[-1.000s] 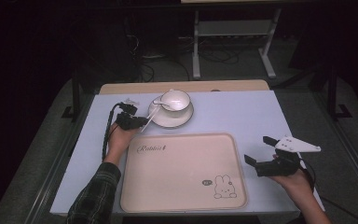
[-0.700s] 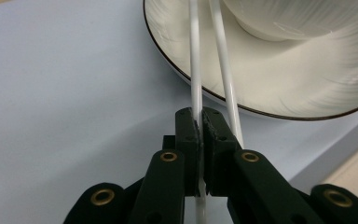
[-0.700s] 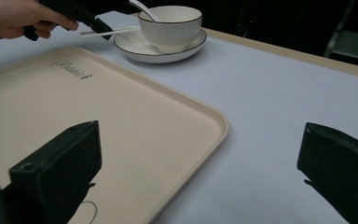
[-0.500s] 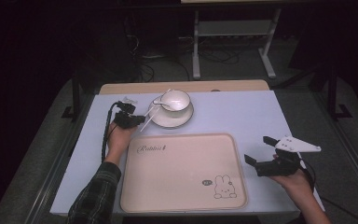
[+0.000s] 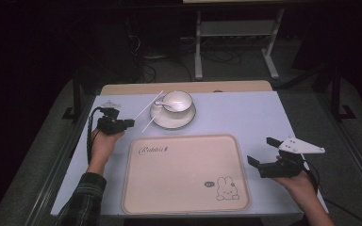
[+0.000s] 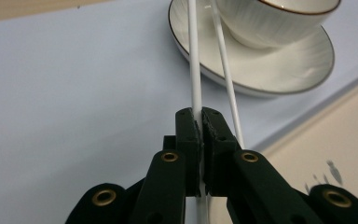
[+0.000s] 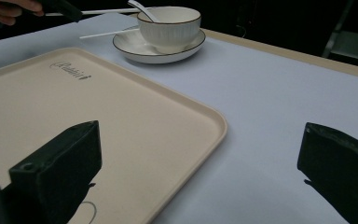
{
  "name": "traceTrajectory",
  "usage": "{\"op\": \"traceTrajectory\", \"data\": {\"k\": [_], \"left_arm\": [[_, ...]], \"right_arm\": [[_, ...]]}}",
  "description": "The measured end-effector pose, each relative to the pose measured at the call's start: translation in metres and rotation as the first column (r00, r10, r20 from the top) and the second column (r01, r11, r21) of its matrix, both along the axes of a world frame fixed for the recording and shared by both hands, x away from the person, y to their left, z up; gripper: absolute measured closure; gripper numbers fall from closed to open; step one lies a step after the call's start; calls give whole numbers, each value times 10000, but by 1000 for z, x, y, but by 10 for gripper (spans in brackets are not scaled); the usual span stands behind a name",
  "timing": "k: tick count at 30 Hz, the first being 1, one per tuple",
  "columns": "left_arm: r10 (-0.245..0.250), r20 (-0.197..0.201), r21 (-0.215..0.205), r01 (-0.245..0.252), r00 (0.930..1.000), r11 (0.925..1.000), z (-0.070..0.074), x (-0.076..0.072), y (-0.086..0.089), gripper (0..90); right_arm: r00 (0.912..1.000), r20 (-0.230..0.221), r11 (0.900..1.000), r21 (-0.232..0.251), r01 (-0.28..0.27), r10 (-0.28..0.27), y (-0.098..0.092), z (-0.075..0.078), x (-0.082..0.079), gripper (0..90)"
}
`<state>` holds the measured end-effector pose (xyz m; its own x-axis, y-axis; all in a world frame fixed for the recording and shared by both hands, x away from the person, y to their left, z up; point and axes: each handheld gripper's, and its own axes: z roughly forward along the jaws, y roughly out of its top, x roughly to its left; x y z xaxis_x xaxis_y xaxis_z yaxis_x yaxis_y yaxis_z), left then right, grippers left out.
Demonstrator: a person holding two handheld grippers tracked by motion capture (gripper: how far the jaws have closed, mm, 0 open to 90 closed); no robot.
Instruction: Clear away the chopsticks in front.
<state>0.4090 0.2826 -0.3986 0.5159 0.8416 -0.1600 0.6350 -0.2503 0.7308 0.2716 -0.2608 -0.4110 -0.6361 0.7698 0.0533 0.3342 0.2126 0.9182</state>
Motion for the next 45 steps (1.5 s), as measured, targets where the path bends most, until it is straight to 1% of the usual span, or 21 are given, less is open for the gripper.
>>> {"op": "traceTrajectory", "data": {"k": [4, 8, 9, 10, 11, 13, 15, 16, 19, 21, 23, 26, 27, 31, 32, 33, 35, 37, 41, 42, 45], "left_arm": [[11, -103, -49, -11, 9999, 10000, -1, -11, 9, 859], [18, -216, 80, -16, 9998, 10000, 1, -32, 19, 859], [18, -216, 80, -16, 9998, 10000, 1, -32, 19, 859], [-63, -251, 139, 66, 9997, 9999, 3, -42, 23, 859], [-63, -251, 139, 66, 9997, 9999, 3, -42, 23, 859], [-61, -204, 129, 64, 9998, 9999, 6, -53, 27, 859], [-59, -77, 139, 60, 10000, 9999, 11, -71, 33, 859], [-59, -77, 139, 60, 10000, 9999, 11, -71, 33, 859], [-93, 24, 77, 93, 10000, 9999, 13, -89, 38, 859], [-257, 73, -20, 257, 9996, 9997, 13, -103, 37, 859], [-349, 96, -58, 349, 9993, 9994, 13, -108, 34, 858], [-889, 113, -121, 891, 9960, 9960, 15, -122, 18, 858], [-889, 113, -121, 891, 9960, 9960, 15, -122, 18, 858], [-1611, -23, -212, 1611, 9869, 9867, 11, -130, -4, 858], [-1611, -23, -212, 1611, 9869, 9867, 11, -130, -4, 858], [-1879, -155, -170, 1876, 9821, 9821, 7, -130, -12, 858], [-1969, -221, -96, 1967, 9802, 9804, 5, -130, -17, 858], [-2282, -384, 22, 2284, 9729, 9736, 0, -129, -27, 858], [-2385, -493, 222, 2398, 9699, 9706, -4, -129, -35, 858], [-2483, -536, 417, 2506, 9672, 9672, -7, -127, -38, 857], [-2502, -635, 379, 2529, 9661, 9668, -12, -125, -41, 857]], "right_arm": [[10000, -4, 10000, 20, 4, -4, 0, 0, 0, 0], [10000, 7, 10000, -8, -6, 6, 0, 0, -1, 0], [10000, 8, 10000, 7, 0, 0, 0, 0, -1, 0], [10000, 10, 10000, -5, -3, 3, 0, 0, -1, 0], [10000, 10, 10000, -5, -3, 3, 0, 0, -1, 0], [10000, 2, 10000, -13, 1, -1, 0, 0, -1, 0], [10000, 4, 10000, -15, 1, -1, 0, 0, -1, 0], [10000, 4, 10000, -15, 1, -1, 0, 0, -1, 0], [10000, 29, 10000, -18, -41, 41, 2, 1, -1, 0], [10000, 44, 10000, -46, -58, 59, 2, 1, -1, 0], [10000, 50, 9999, -80, -77, 78, 3, 1, -1, 0], [9999, 61, 9999, -100, -82, 83, 3, 1, -1, 0], [9999, 61, 9999, -100, -82, 83, 3, 1, -1, 0], [10000, 42, 9999, -106, -77, 77, 3, 1, -1, 0], [10000, 42, 9999, -106, -77, 77, 3, 1, -1, 0], [10000, 45, 9999, -108, -85, 86, 3, 1, -1, 0], [10000, 30, 9999, -91, -90, 90, 3, 1, -1, 0], [10000, 2, 9999, -89, -81, 81, 3, 0, -1, 0], [10000, 5, 9999, -88, -89, 89, 3, 0, -1, 0], [10000, -6, 9999, -97, -93, 93, 4, 0, -1, 0], [9999, -21, 9999, -113, -118, 118, 4, 0, 0, 0]]}}
